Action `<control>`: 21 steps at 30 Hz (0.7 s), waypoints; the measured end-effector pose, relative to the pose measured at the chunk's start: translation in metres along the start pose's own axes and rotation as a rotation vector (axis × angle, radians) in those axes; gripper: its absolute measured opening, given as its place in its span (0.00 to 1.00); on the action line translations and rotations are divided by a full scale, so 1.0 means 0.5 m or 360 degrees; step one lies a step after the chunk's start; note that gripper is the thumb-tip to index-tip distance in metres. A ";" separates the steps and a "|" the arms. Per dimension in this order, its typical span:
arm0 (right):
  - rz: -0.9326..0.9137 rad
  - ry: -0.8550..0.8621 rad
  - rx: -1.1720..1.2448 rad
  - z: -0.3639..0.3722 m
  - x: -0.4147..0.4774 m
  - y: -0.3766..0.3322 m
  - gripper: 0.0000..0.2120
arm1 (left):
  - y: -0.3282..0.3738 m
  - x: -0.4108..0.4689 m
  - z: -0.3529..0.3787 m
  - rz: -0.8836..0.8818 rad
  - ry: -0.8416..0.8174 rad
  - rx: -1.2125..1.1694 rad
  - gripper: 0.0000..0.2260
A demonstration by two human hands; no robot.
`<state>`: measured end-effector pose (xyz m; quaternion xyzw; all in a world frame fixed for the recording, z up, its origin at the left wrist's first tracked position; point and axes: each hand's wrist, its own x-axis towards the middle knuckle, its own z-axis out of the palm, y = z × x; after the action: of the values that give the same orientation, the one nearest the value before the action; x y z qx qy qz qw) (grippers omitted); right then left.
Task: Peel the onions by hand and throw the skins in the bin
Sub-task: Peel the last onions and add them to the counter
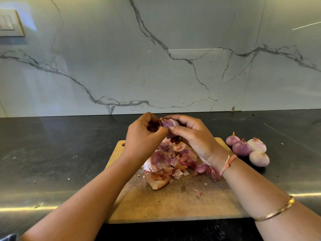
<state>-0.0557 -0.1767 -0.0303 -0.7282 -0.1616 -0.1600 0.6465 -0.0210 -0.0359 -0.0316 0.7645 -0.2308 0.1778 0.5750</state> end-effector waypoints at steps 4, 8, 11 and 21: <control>-0.0009 -0.0013 -0.0035 0.002 0.002 0.005 0.11 | -0.002 0.002 -0.001 0.0004 0.0037 0.0009 0.02; 0.0002 -0.0031 0.0043 0.000 0.007 0.010 0.14 | 0.005 0.001 -0.006 0.0005 0.0049 -0.0053 0.07; 0.0009 -0.0039 0.0121 -0.001 0.010 0.009 0.14 | 0.010 0.000 -0.006 0.0008 0.0027 -0.0059 0.08; -0.0092 0.0125 -0.0398 0.011 0.005 0.010 0.18 | 0.010 -0.003 -0.004 -0.0042 0.0061 -0.0100 0.07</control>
<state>-0.0512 -0.1718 -0.0341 -0.7914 -0.1359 -0.2258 0.5516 -0.0248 -0.0348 -0.0278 0.7454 -0.2152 0.1774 0.6054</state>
